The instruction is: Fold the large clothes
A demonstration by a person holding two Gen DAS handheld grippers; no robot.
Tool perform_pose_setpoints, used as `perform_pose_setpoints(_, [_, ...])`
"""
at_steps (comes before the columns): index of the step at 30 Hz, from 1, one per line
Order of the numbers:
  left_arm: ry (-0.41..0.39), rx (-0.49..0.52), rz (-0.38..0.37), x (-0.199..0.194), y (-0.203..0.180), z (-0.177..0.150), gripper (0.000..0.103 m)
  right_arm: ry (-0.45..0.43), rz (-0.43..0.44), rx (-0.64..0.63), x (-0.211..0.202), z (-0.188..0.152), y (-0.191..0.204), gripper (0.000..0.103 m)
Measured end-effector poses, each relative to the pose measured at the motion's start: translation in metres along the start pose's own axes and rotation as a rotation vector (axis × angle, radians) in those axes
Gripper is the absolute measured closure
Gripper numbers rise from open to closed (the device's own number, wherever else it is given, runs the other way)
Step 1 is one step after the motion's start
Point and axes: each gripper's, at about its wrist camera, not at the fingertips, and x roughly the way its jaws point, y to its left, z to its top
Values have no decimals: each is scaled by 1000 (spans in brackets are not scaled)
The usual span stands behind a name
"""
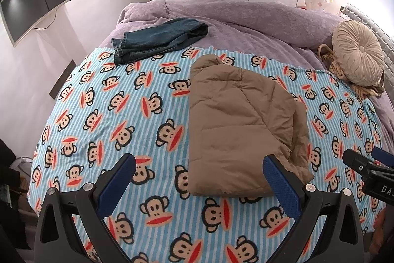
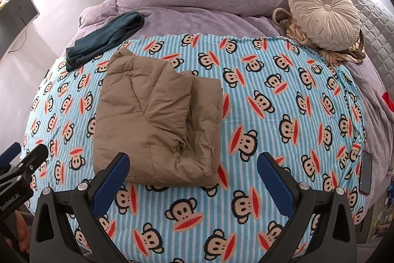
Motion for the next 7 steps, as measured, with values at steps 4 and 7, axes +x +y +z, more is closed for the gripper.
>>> perform_pose_setpoints(4, [-15,20,8,-1,-1,1,0,5,-1,1,-2,-2,-1,0])
perform_pose_setpoints(7, [-14,25,6,-1,-2,3,0,4,1,-1,-1,-1,-1,0])
